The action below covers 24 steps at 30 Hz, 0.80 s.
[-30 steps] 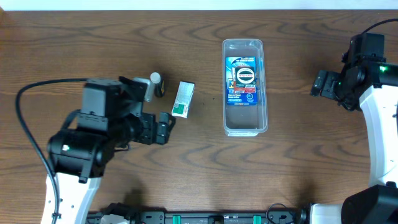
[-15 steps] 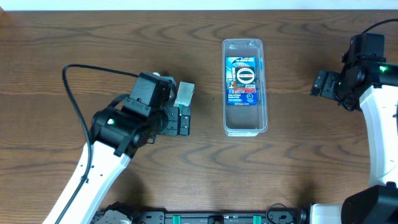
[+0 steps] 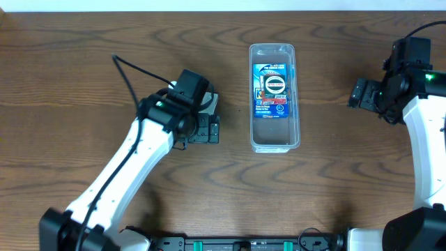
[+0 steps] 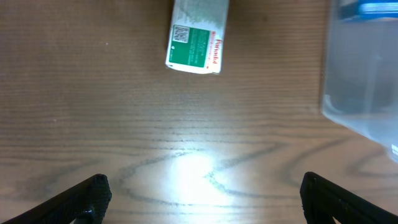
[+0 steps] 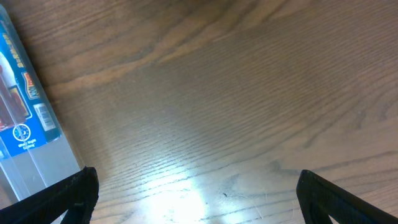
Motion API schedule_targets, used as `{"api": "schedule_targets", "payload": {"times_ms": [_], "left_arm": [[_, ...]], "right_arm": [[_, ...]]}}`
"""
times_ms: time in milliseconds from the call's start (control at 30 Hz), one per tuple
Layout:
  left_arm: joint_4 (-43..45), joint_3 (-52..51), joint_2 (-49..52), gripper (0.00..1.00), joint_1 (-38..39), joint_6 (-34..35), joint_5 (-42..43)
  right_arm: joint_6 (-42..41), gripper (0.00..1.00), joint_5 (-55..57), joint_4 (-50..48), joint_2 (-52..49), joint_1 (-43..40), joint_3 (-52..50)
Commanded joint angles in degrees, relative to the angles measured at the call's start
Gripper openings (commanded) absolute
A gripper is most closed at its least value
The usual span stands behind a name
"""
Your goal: Pack container
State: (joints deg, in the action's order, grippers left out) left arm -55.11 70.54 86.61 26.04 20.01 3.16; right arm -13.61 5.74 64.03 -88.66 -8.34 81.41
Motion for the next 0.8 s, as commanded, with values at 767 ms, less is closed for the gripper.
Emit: {"api": "schedule_targets", "payload": {"times_ms": [767], "left_arm": [[11.2,1.0,9.7,0.98,0.2,-11.4,-2.5]], "right_arm": [[-0.7,0.99,-0.2,0.0,-0.2,-0.3,0.1]]}}
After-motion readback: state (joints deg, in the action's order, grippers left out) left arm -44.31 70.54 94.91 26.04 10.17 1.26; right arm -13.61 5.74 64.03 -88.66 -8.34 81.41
